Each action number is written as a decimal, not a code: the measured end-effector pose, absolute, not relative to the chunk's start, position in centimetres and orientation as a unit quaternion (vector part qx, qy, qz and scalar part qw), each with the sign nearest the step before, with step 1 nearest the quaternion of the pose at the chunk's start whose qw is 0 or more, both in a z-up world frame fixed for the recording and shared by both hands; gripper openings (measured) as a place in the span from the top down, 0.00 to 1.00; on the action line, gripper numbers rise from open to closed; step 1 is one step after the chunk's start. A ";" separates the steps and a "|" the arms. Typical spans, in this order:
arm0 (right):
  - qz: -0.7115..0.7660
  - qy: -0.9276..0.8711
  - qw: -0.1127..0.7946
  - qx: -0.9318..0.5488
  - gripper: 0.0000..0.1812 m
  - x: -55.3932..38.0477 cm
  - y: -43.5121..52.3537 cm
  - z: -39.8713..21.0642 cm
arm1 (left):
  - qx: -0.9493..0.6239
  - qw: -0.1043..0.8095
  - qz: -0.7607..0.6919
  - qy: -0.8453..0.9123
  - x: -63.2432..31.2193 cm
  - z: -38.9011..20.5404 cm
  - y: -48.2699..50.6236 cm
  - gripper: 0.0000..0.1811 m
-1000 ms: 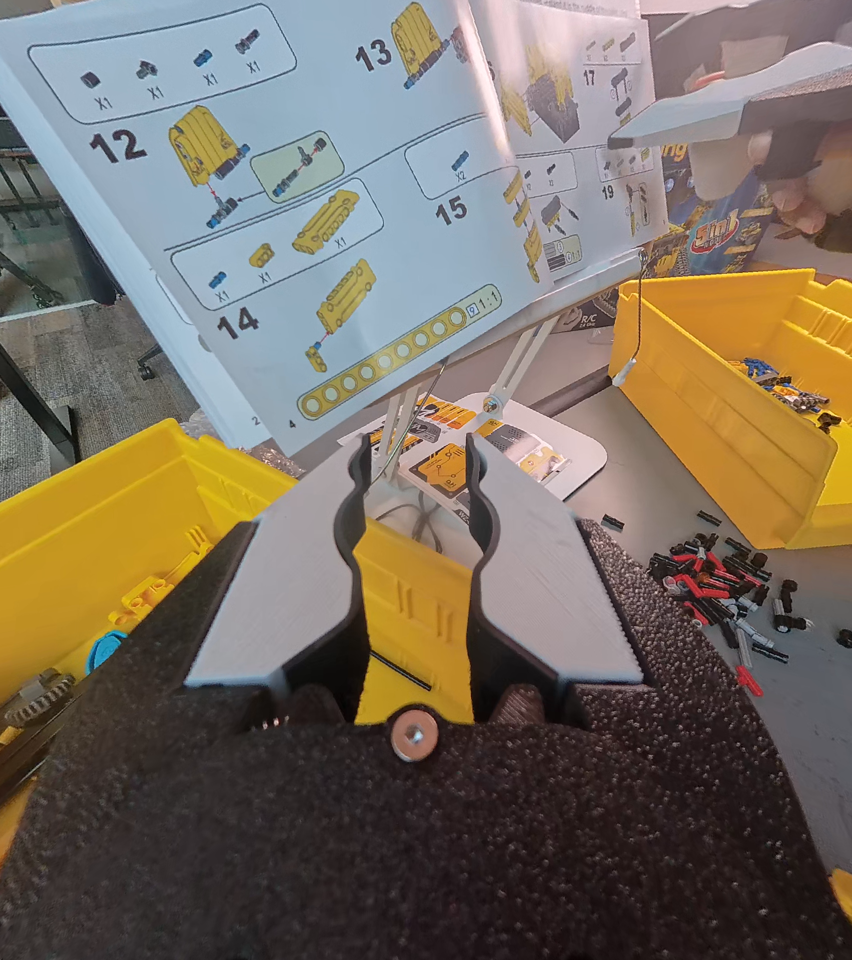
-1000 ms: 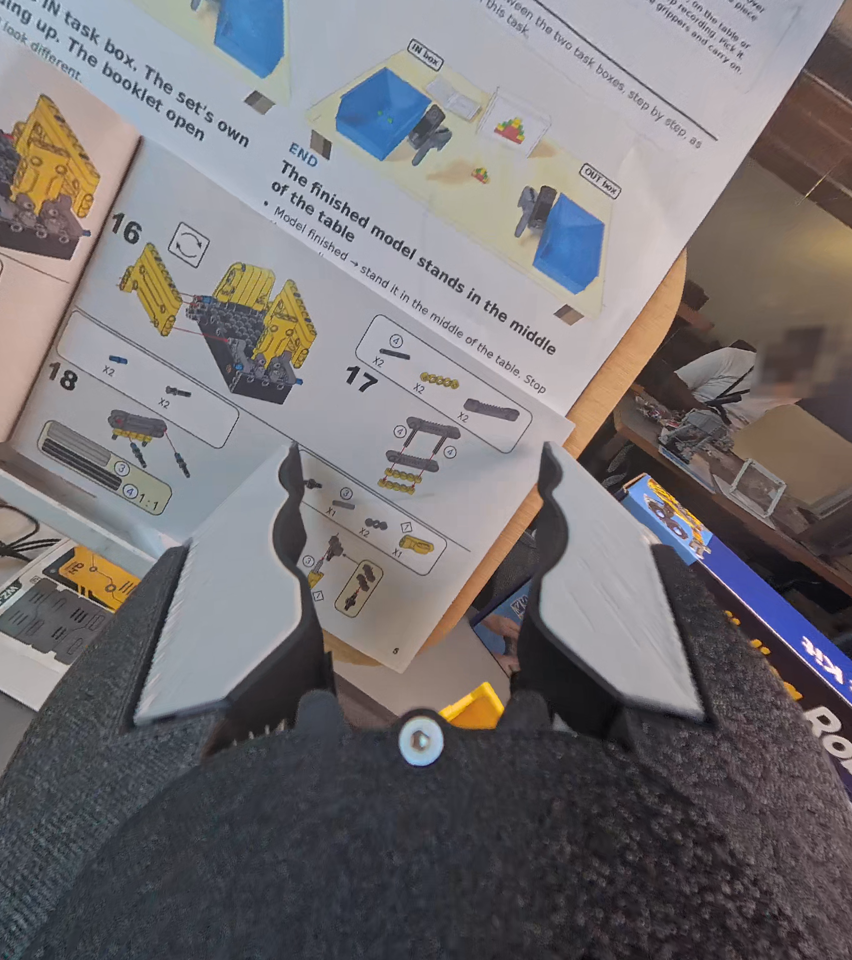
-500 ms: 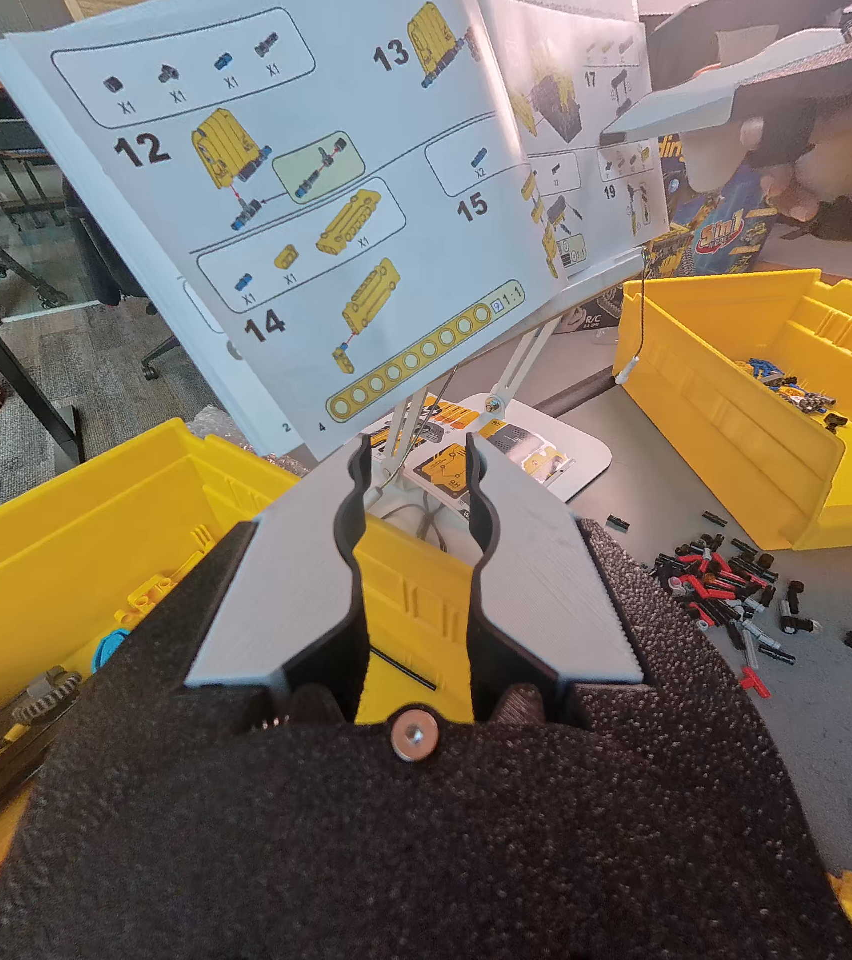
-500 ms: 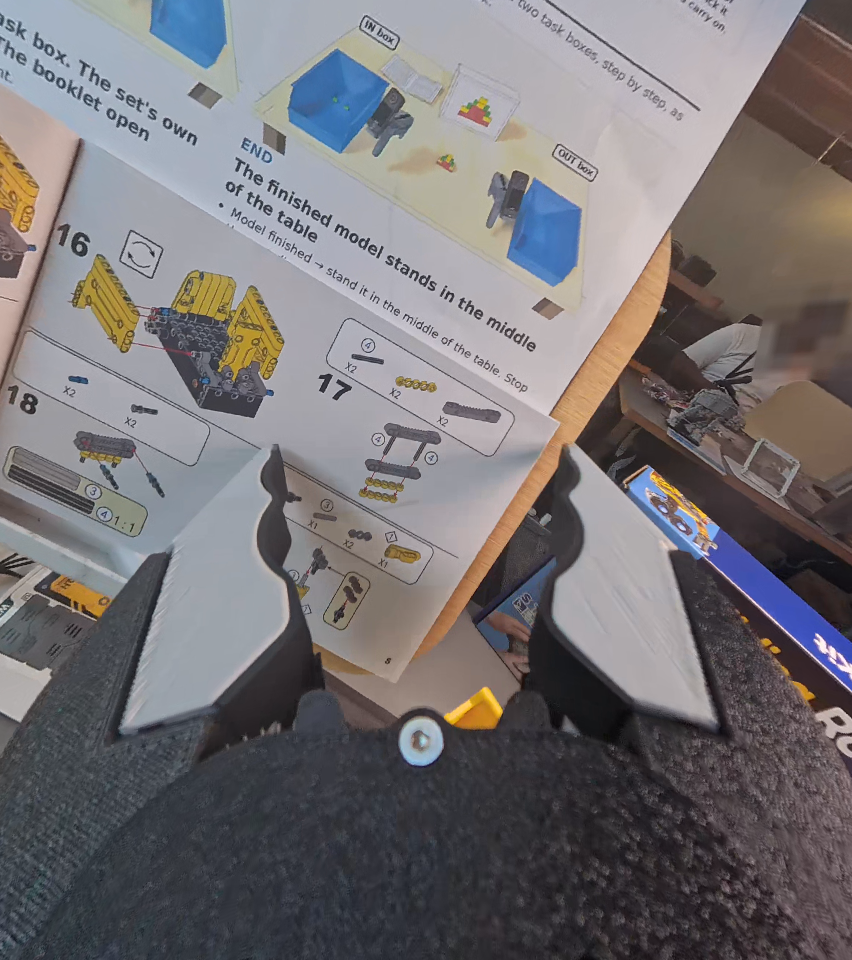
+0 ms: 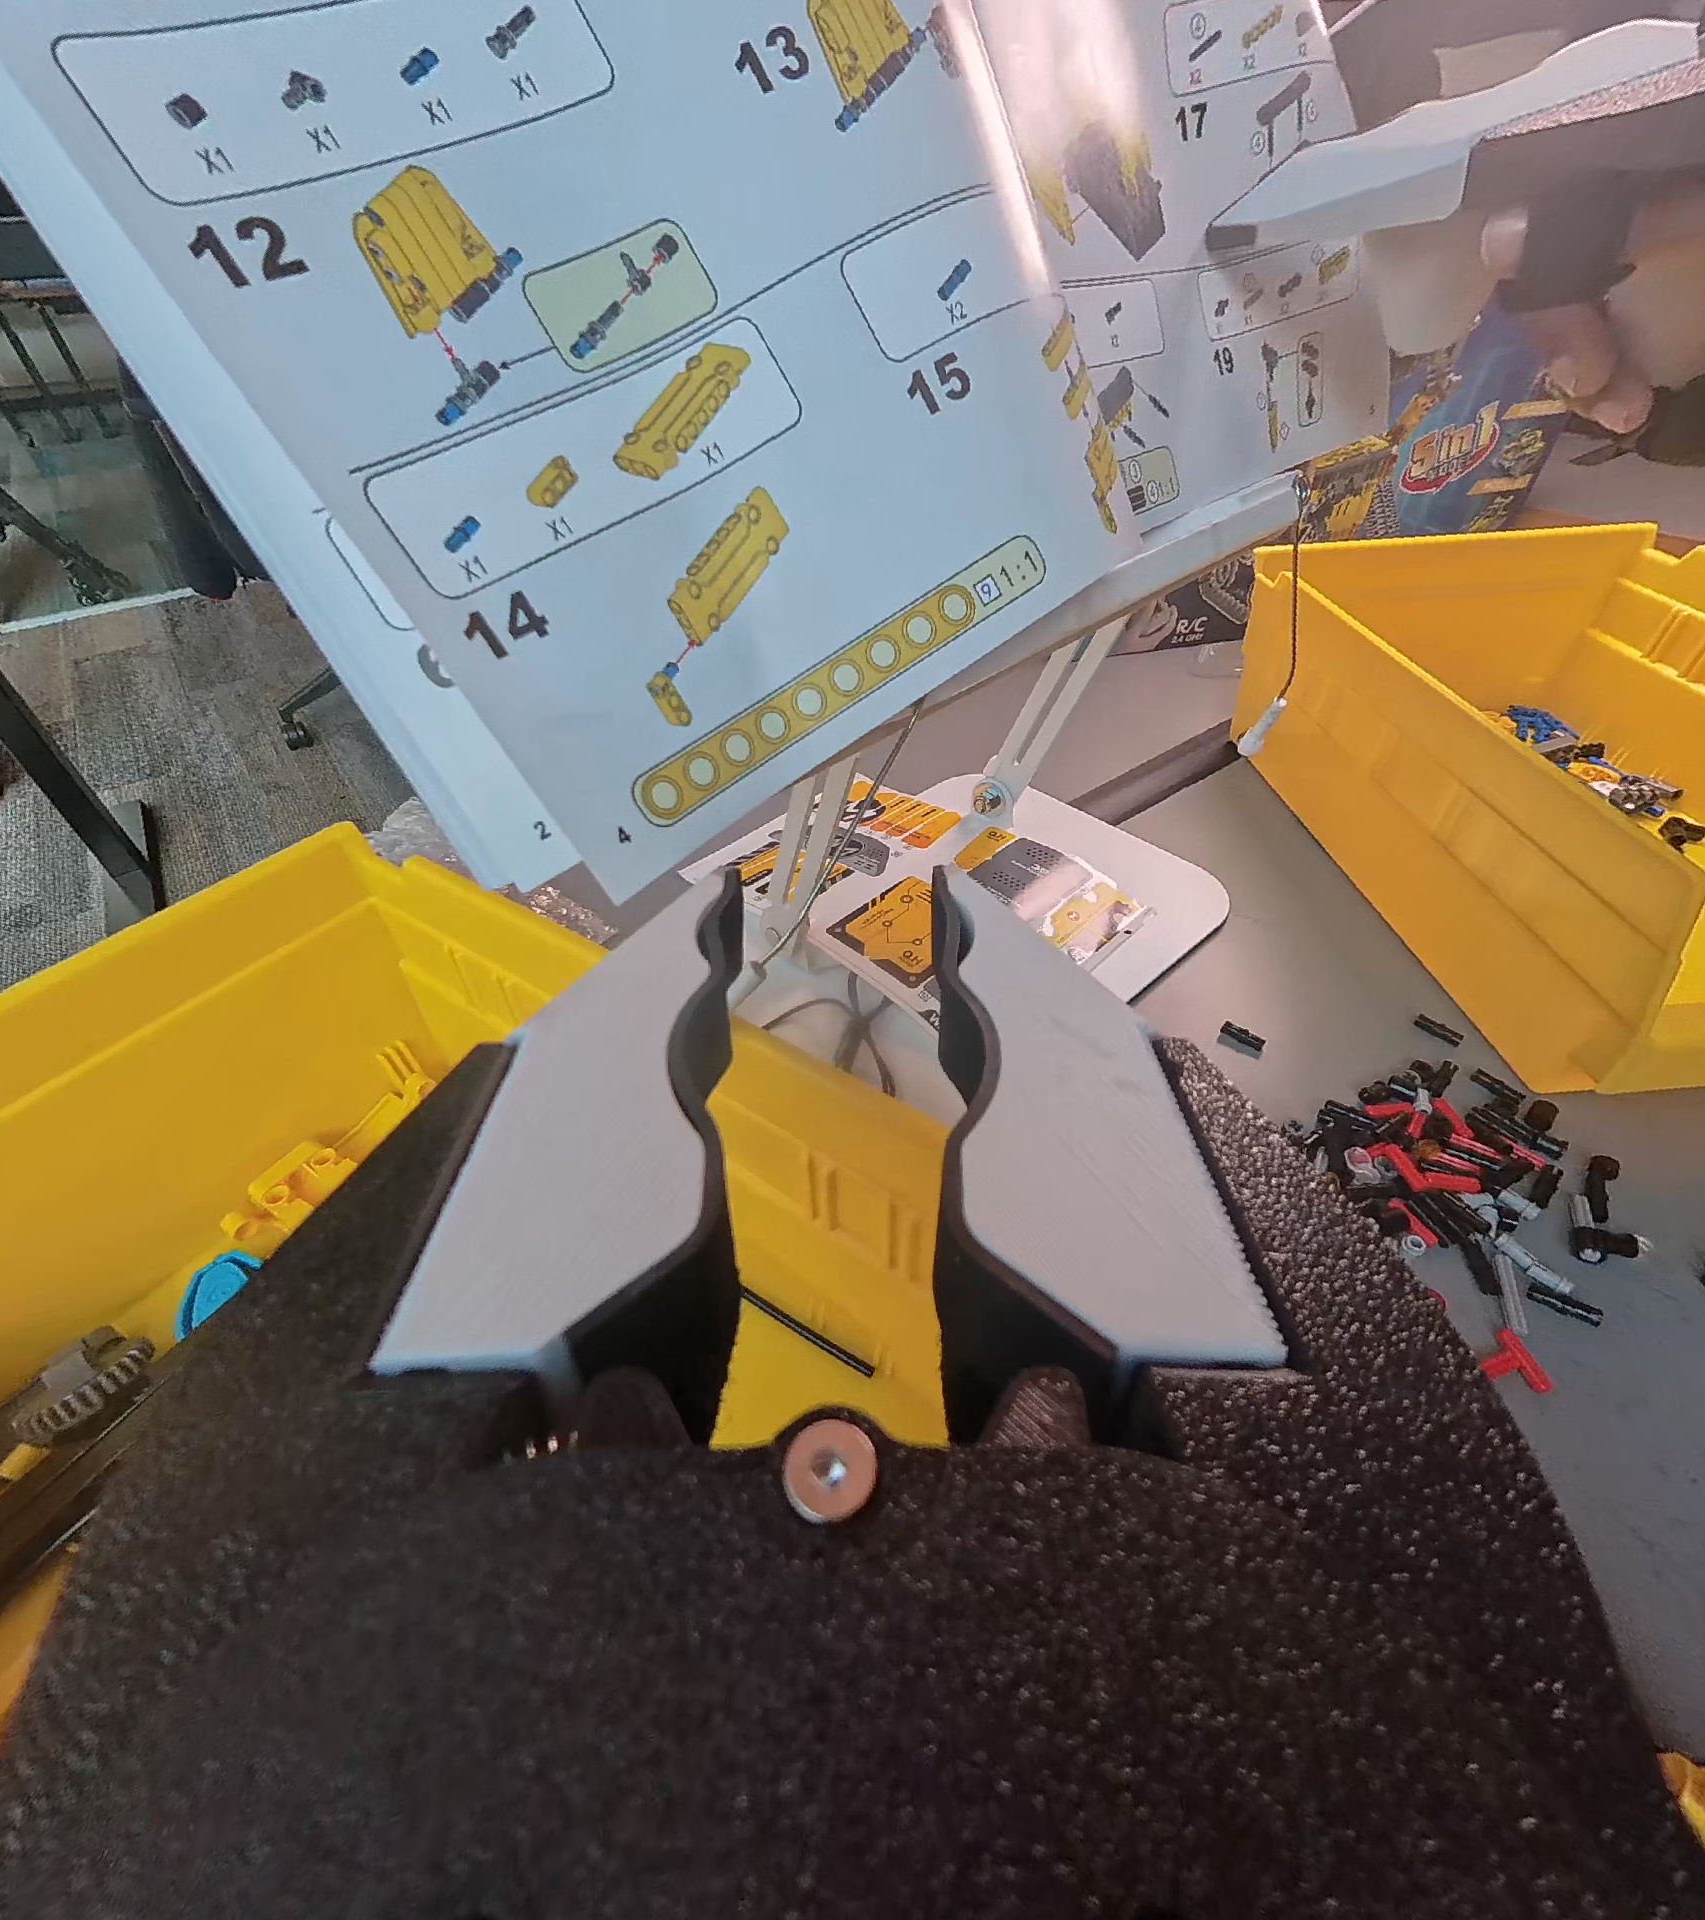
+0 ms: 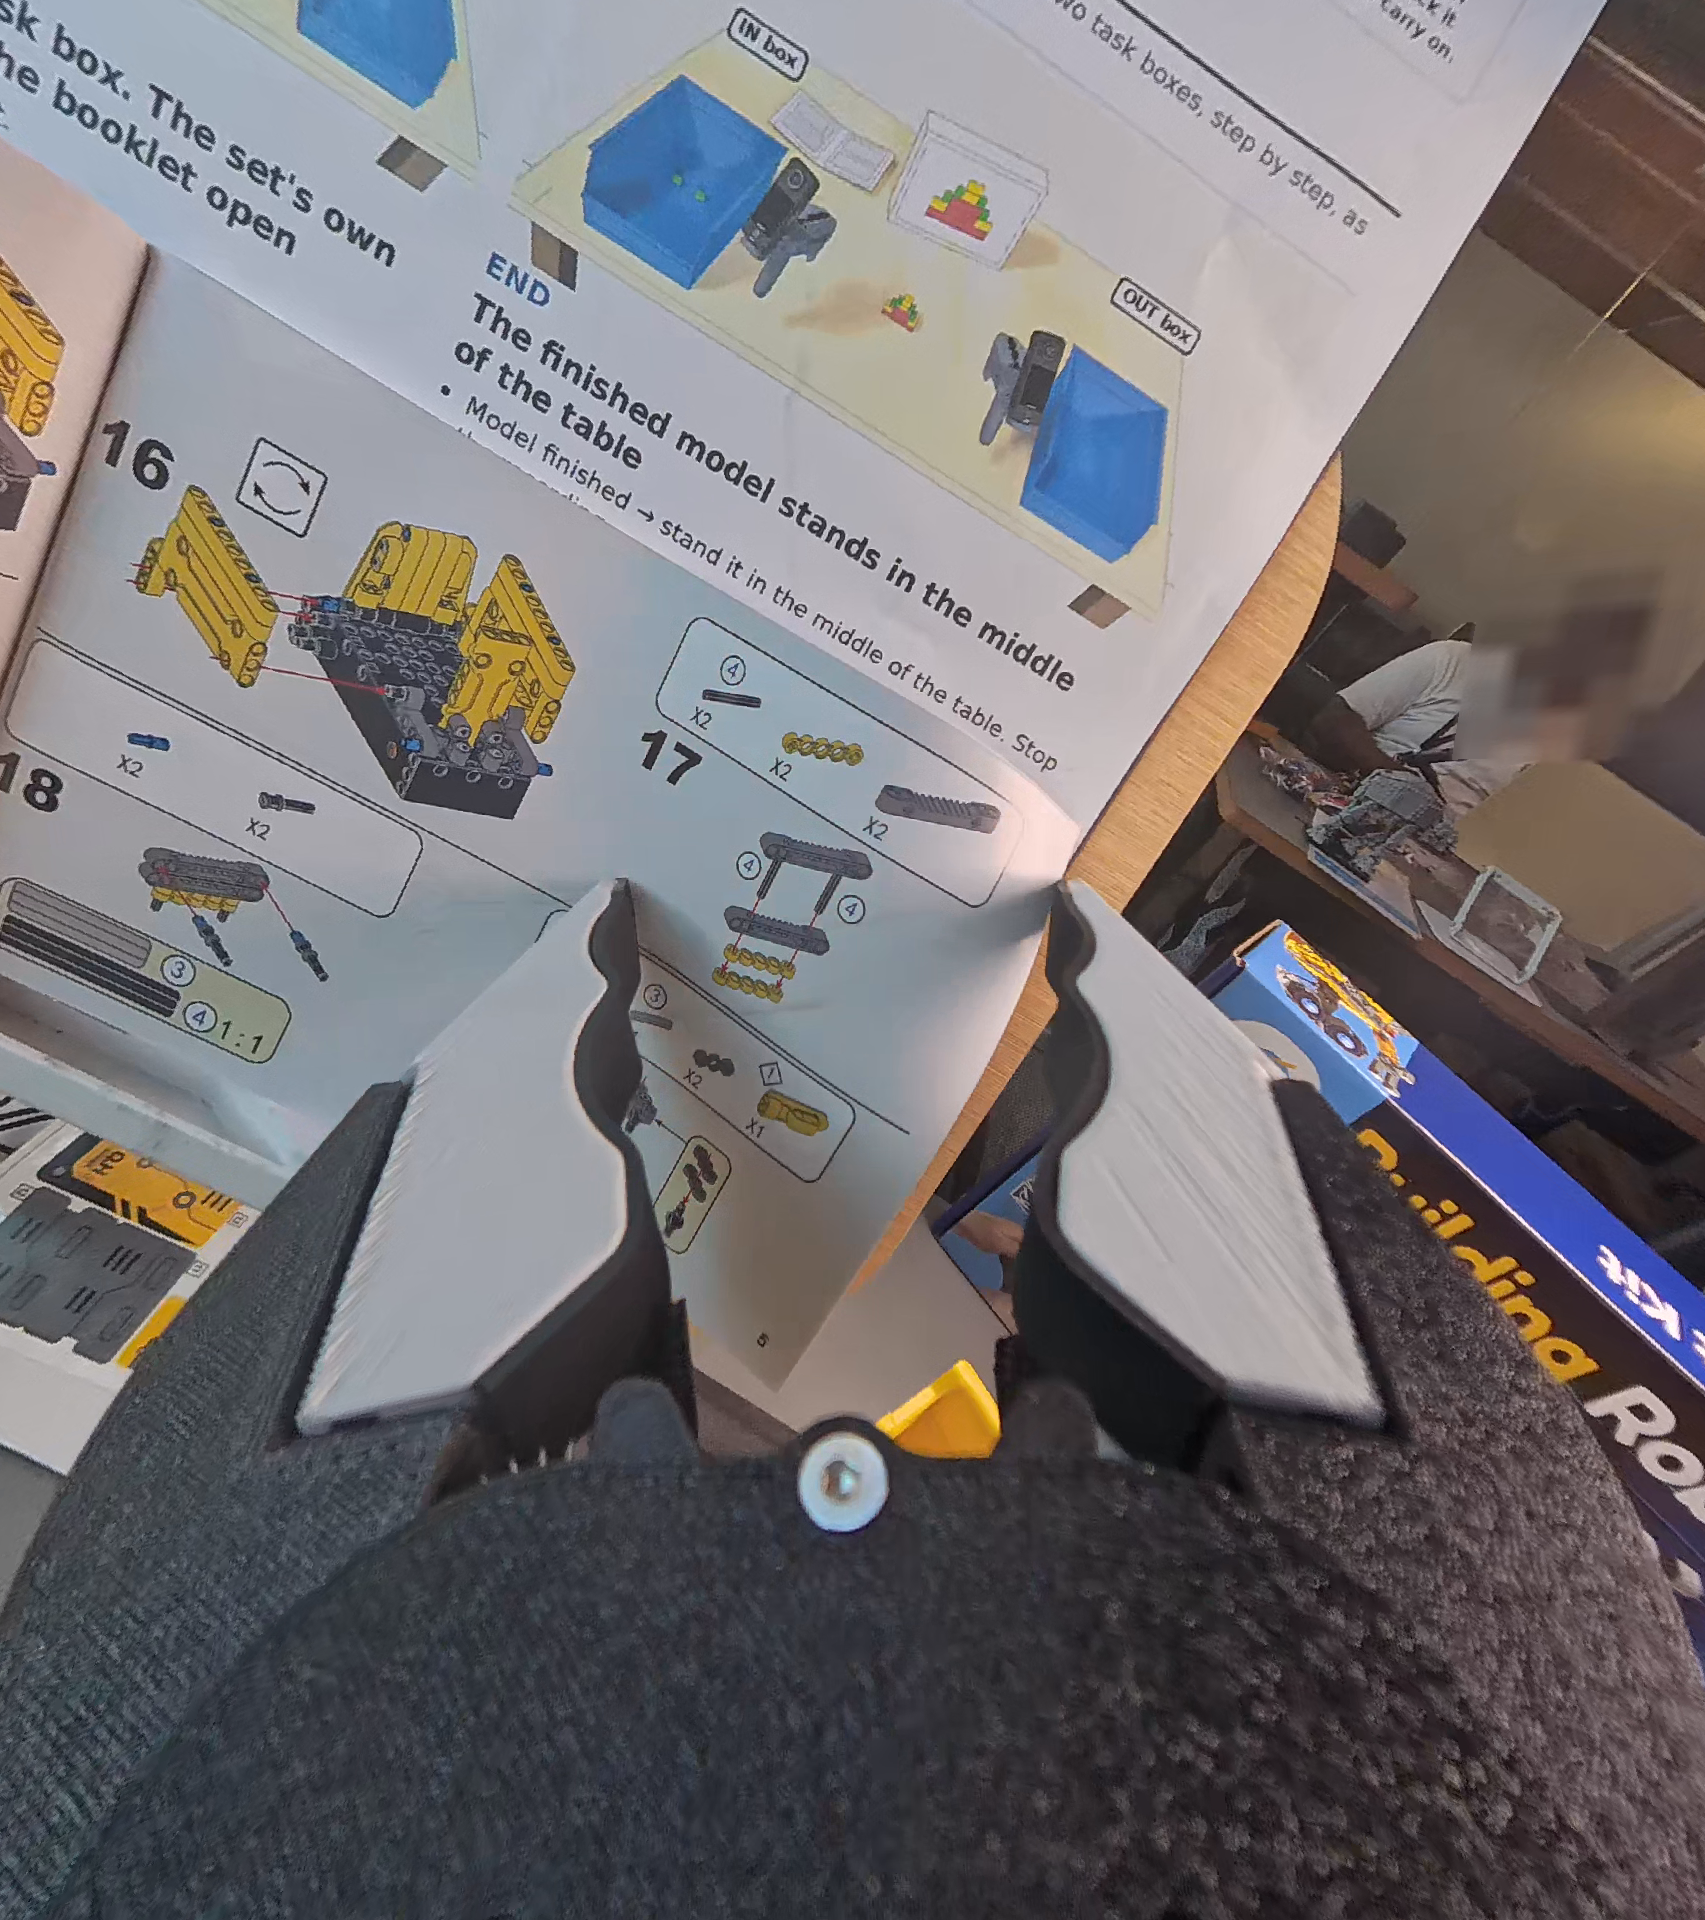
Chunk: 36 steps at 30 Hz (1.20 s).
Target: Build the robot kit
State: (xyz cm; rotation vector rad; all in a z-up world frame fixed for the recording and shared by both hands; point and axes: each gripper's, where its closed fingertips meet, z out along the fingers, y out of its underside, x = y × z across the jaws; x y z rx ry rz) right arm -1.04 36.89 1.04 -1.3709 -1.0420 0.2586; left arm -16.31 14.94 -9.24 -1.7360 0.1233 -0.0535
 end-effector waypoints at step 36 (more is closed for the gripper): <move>0.107 -0.501 0.622 -0.593 0.25 -3.4 35.9 -1.1 | -0.742 0.661 0.022 0.110 -12.4 -2.8 17.5 0.80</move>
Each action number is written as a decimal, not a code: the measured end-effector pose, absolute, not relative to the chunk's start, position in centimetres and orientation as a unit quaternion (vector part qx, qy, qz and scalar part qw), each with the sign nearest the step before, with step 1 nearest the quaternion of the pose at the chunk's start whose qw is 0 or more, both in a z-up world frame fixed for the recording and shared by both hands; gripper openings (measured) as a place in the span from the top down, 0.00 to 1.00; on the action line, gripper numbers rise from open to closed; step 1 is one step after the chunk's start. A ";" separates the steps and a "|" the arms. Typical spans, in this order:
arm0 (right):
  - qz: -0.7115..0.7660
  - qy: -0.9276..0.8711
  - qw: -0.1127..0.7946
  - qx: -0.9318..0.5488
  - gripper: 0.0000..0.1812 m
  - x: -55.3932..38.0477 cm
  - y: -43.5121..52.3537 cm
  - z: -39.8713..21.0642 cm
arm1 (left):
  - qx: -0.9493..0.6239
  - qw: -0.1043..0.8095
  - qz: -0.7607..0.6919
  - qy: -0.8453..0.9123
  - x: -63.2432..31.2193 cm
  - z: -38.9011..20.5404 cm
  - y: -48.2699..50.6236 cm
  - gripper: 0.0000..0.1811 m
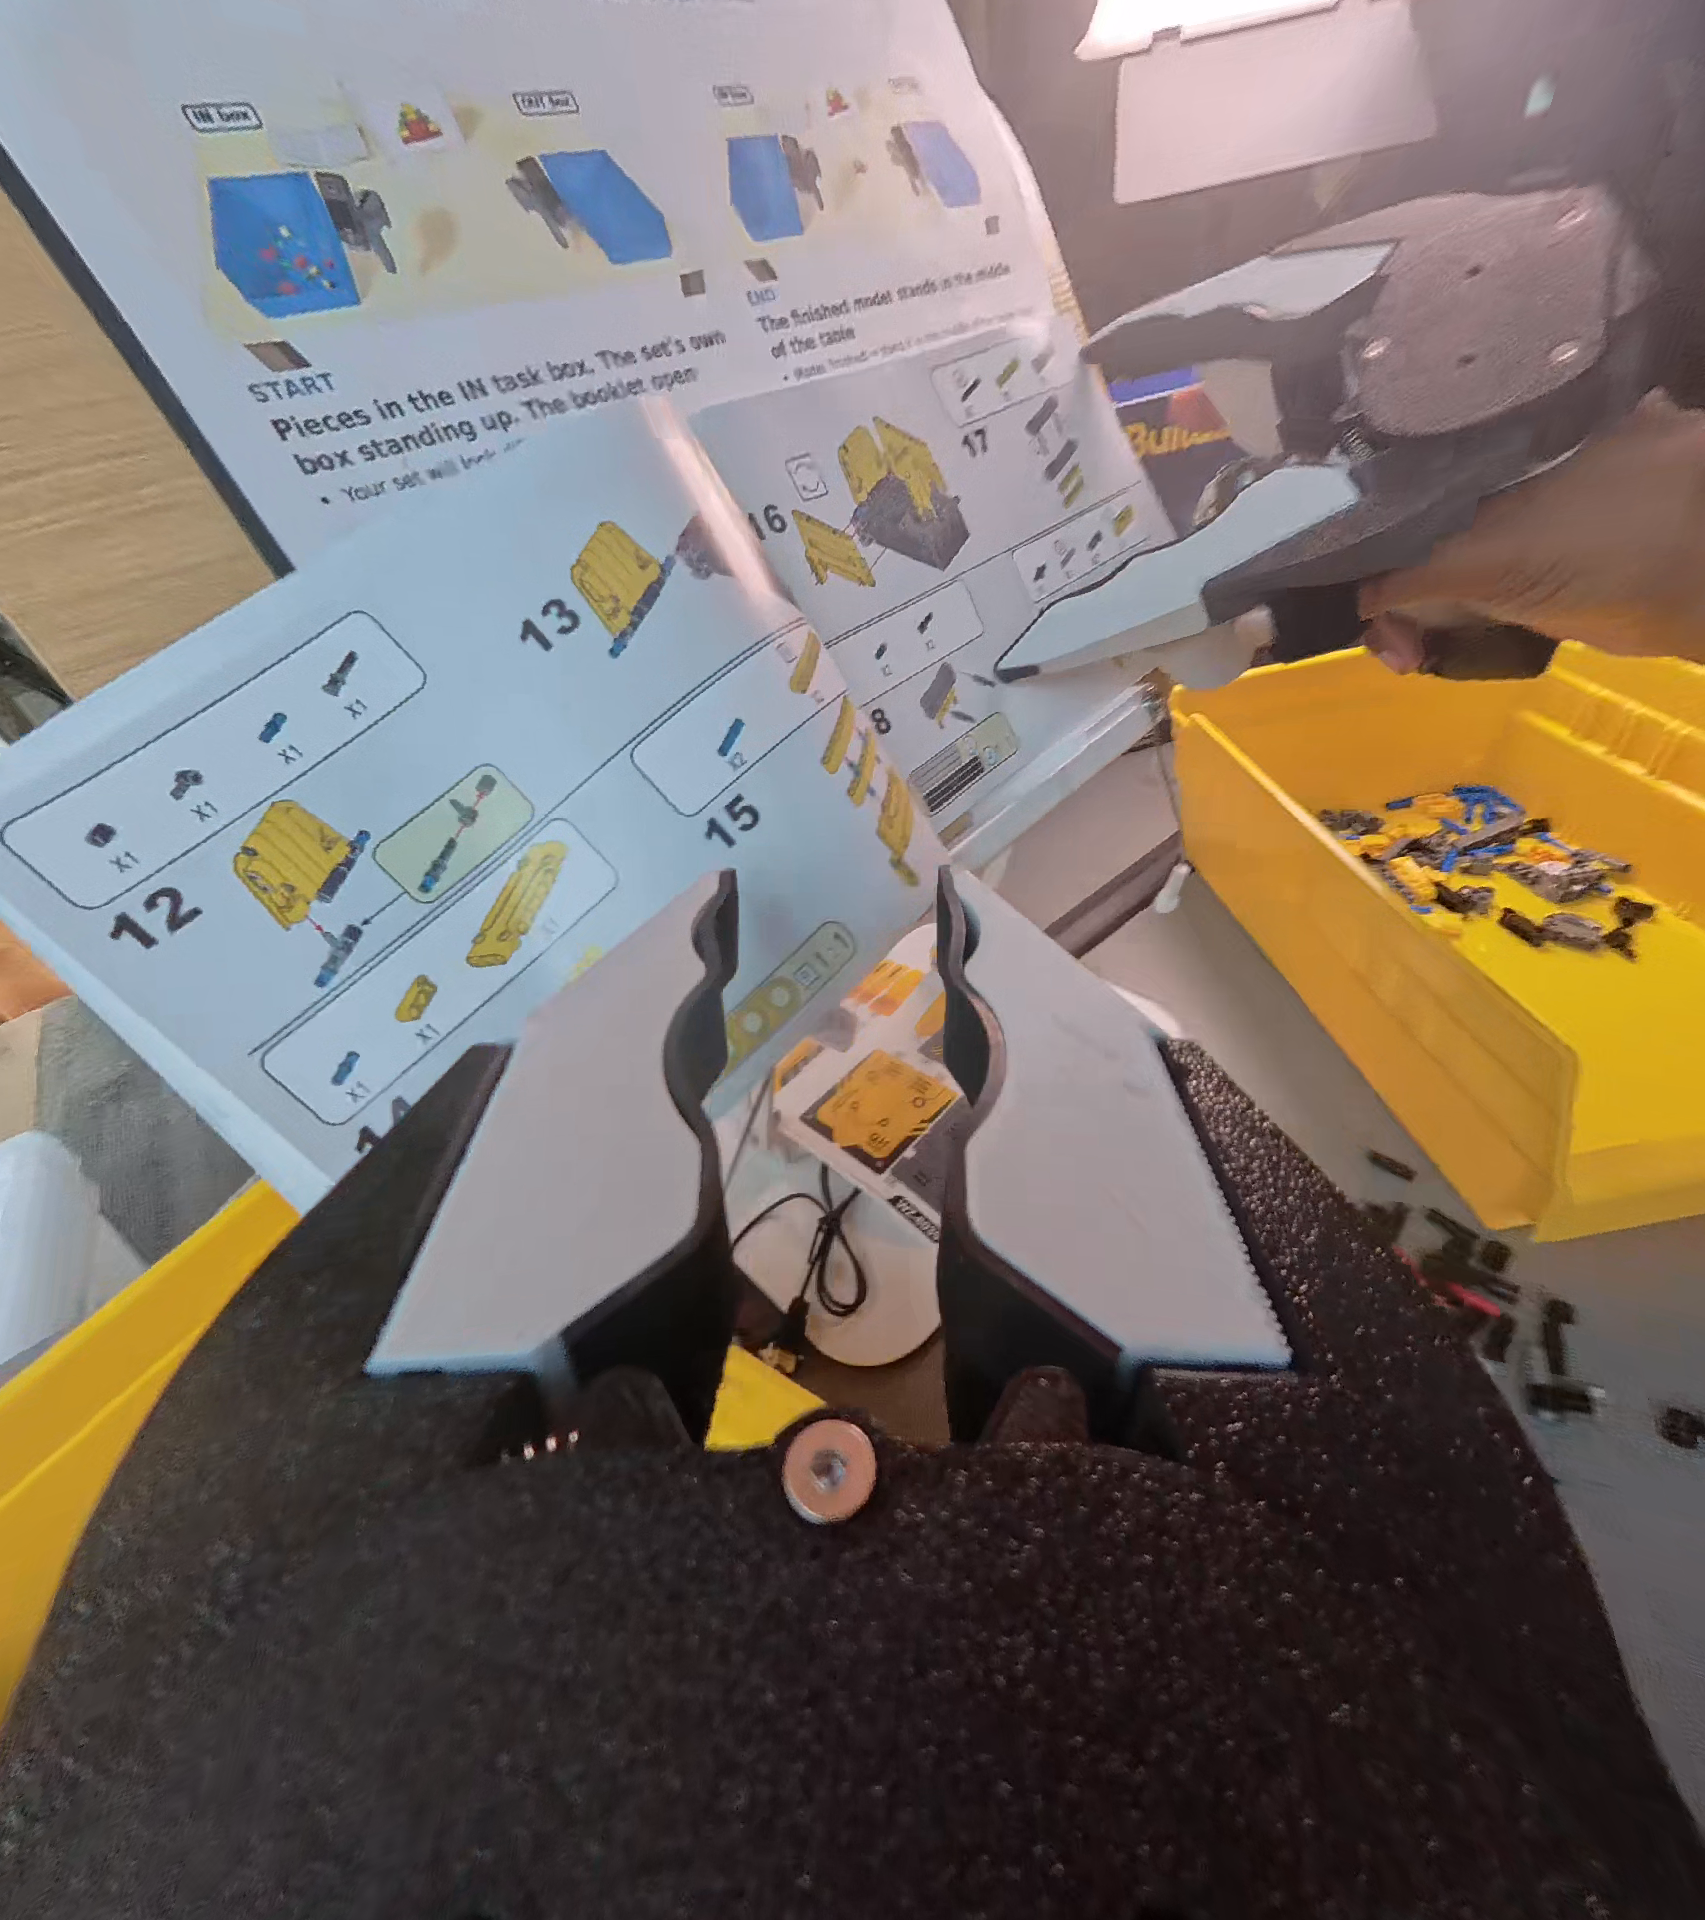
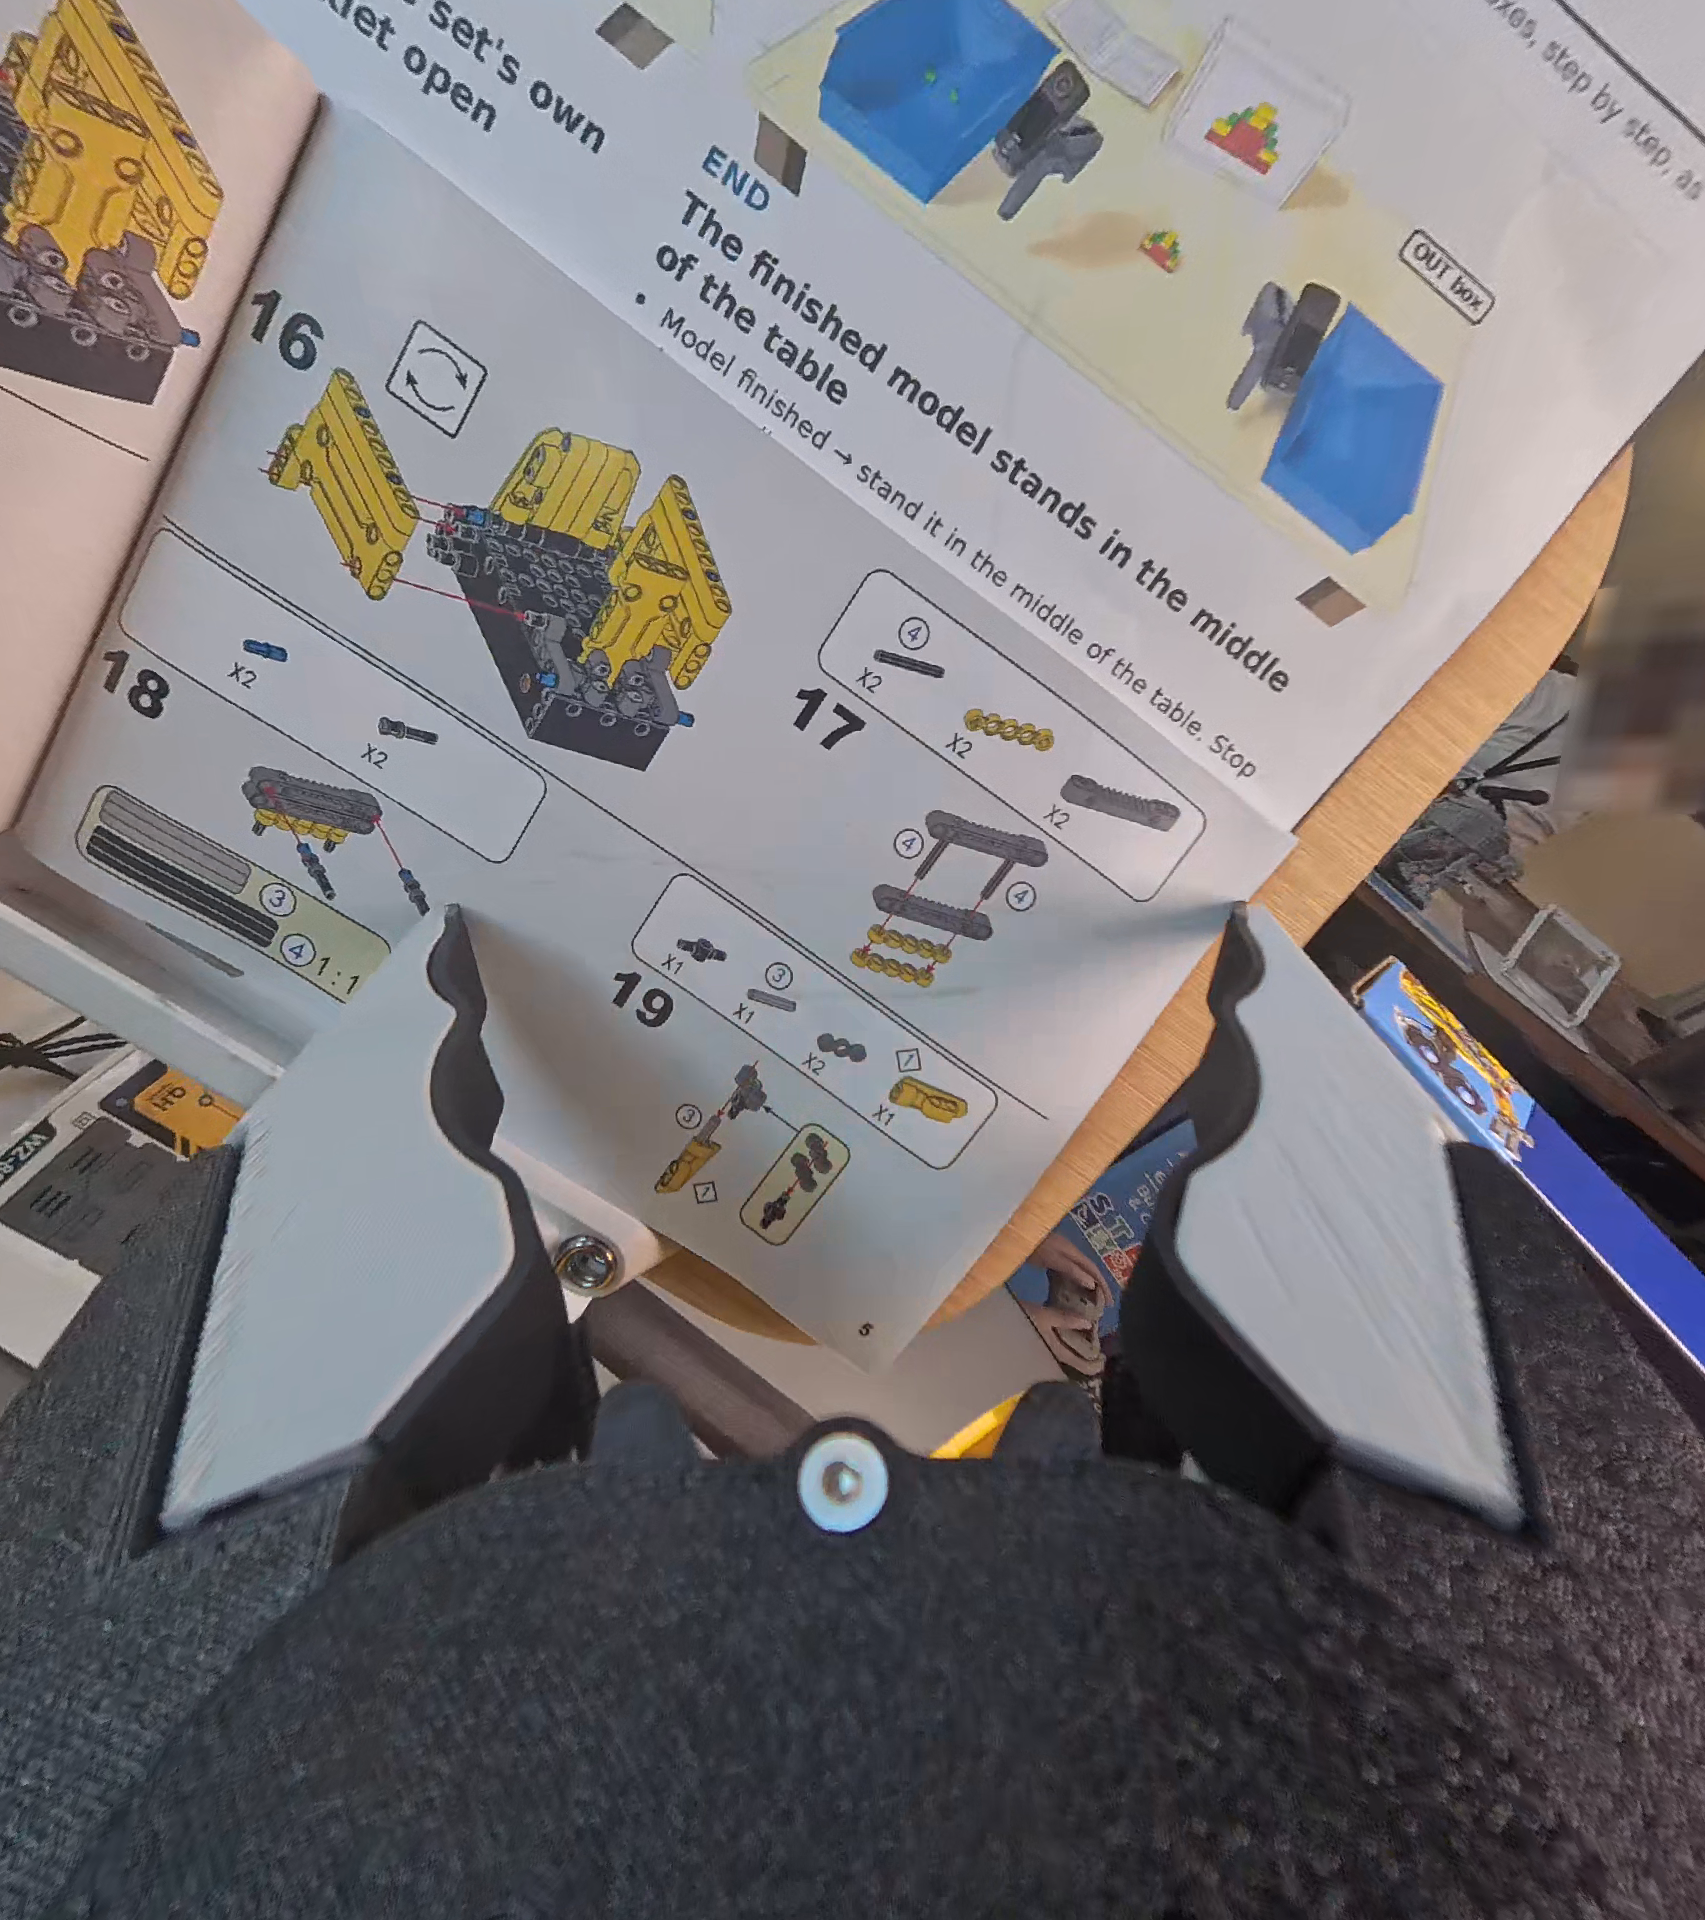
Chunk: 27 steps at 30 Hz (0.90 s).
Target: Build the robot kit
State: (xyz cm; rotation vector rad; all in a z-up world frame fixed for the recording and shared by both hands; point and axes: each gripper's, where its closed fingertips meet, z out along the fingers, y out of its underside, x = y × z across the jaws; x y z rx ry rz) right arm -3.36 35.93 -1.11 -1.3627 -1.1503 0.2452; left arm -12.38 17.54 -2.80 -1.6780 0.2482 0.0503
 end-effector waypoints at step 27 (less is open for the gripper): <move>0.106 -0.478 0.720 -0.492 0.81 -0.5 31.5 1.5 | -0.705 0.675 -0.171 0.134 -3.7 3.2 21.6 0.78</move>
